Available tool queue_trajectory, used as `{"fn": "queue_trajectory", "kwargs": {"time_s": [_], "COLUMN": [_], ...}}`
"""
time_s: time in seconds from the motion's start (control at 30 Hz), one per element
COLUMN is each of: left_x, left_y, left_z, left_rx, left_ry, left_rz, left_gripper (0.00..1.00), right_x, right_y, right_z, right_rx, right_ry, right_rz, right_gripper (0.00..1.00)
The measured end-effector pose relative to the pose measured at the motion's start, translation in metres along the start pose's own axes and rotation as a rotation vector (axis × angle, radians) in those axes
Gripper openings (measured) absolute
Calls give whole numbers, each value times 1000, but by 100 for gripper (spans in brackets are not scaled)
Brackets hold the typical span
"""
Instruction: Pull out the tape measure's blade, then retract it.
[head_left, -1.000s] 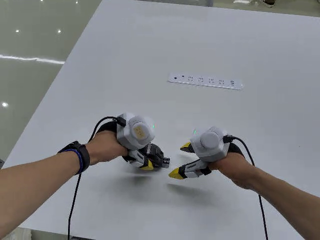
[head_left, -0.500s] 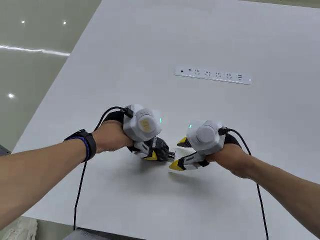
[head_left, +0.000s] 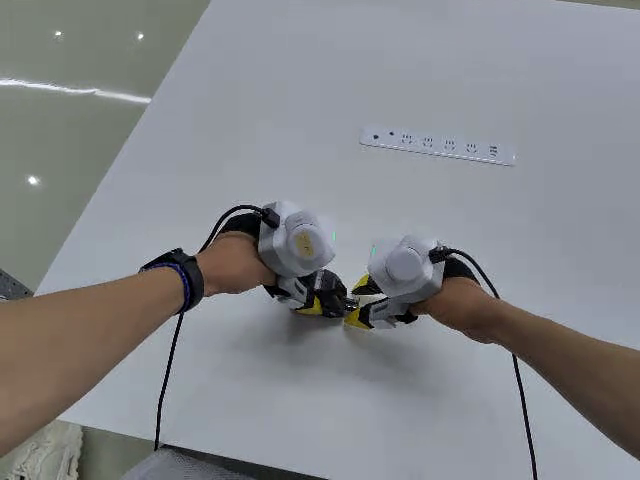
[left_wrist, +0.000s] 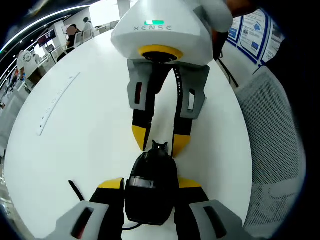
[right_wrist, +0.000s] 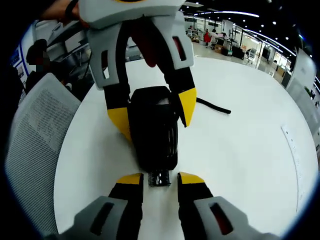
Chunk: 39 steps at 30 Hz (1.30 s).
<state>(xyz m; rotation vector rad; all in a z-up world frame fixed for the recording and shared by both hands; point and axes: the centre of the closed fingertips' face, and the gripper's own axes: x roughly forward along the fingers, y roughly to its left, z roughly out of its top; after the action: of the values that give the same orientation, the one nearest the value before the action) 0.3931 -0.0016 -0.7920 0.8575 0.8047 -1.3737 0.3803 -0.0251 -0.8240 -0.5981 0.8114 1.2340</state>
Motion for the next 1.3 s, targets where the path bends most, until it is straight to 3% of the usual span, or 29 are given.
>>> {"fn": "queue_trajectory", "kwargs": {"time_s": [0.07, 0.2, 0.37, 0.83, 1.3], "left_x": [0, 0, 0, 1, 2], "left_y": [0, 0, 0, -1, -3], "left_z": [0, 0, -1, -3, -1], "left_rx": [0, 2, -1, 2, 3], "left_ry": [0, 2, 8, 71, 72], "left_rz": [0, -3, -3, -7, -8], "left_gripper": [35, 35, 35, 35, 35], "right_x": [2, 3, 4, 2, -4], "right_y": [-1, -1, 2, 2, 2], "right_z": [-3, 1, 2, -3, -12], "right_rx": [-21, -32, -35, -65, -49], "right_ry": [24, 25, 40, 58, 54], "right_rz": [-5, -9, 16, 16, 9], "right_gripper": [24, 19, 15, 13, 13]}}
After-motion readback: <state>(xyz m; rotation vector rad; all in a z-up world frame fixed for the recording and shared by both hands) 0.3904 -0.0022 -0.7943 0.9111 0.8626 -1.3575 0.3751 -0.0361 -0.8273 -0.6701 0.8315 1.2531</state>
